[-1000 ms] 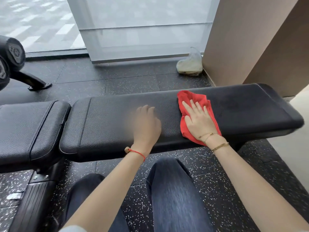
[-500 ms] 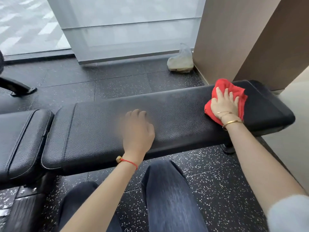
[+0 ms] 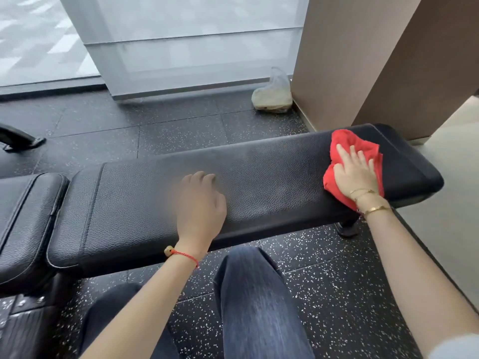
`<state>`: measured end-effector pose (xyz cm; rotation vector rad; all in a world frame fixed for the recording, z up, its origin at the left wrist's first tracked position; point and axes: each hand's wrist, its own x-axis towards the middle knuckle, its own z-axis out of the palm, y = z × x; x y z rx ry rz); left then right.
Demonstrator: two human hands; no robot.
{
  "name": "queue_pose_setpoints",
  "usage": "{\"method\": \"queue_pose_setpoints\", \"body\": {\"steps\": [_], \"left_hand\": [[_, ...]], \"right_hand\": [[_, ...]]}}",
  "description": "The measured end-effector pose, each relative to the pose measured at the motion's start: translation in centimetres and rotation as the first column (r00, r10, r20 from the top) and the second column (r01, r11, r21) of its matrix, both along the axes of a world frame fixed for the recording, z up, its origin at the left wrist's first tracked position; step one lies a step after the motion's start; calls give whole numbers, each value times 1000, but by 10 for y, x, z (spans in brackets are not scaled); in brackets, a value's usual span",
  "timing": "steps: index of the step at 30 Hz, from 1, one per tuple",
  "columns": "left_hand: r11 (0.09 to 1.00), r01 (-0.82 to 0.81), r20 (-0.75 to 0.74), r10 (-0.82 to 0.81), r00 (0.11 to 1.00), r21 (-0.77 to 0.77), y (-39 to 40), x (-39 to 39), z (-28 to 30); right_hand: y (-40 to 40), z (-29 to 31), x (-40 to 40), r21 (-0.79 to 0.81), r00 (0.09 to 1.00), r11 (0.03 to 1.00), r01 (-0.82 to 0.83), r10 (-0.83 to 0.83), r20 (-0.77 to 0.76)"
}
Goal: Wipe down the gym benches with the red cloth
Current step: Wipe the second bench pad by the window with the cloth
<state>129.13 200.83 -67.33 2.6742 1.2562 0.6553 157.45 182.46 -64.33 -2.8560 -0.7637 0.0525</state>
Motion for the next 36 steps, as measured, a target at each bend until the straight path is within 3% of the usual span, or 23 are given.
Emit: {"method": "queue_pose_setpoints", "body": {"steps": [3, 5, 9, 13, 18, 22, 25, 31, 36], "left_hand": [[1000, -12, 4, 12, 1000, 3, -1, 1, 0], [1000, -17, 10, 17, 1000, 7, -1, 2, 0], [1000, -18, 25, 18, 1000, 1, -2, 2, 2], [999, -13, 41, 15, 999, -29, -3, 2, 4], [998, -19, 149, 29, 988, -67, -2, -1, 4], [995, -5, 183, 23, 983, -97, -3, -5, 7], [993, 7, 210, 17, 978, -114, -1, -15, 14], [997, -76, 123, 78, 989, -27, 29, -73, 14], [981, -177, 84, 183, 979, -81, 54, -94, 8]], "right_hand": [[21, 3, 18, 4, 997, 997, 76, -75, -19], [43, 4, 16, -10, 999, 1000, 28, -29, -36], [97, 4, -28, -28, 971, 971, -239, 238, -26], [129, -5, -105, -13, 850, 850, -526, 526, 33], [114, -10, -149, -27, 749, 753, -657, 657, 81], [84, -10, -142, 16, 732, 733, -680, 679, 54], [79, -8, -123, 37, 802, 801, -597, 596, 27], [132, -1, -114, -1, 909, 909, -417, 417, -27], [181, 2, -166, -13, 842, 842, -540, 539, -31]]}}
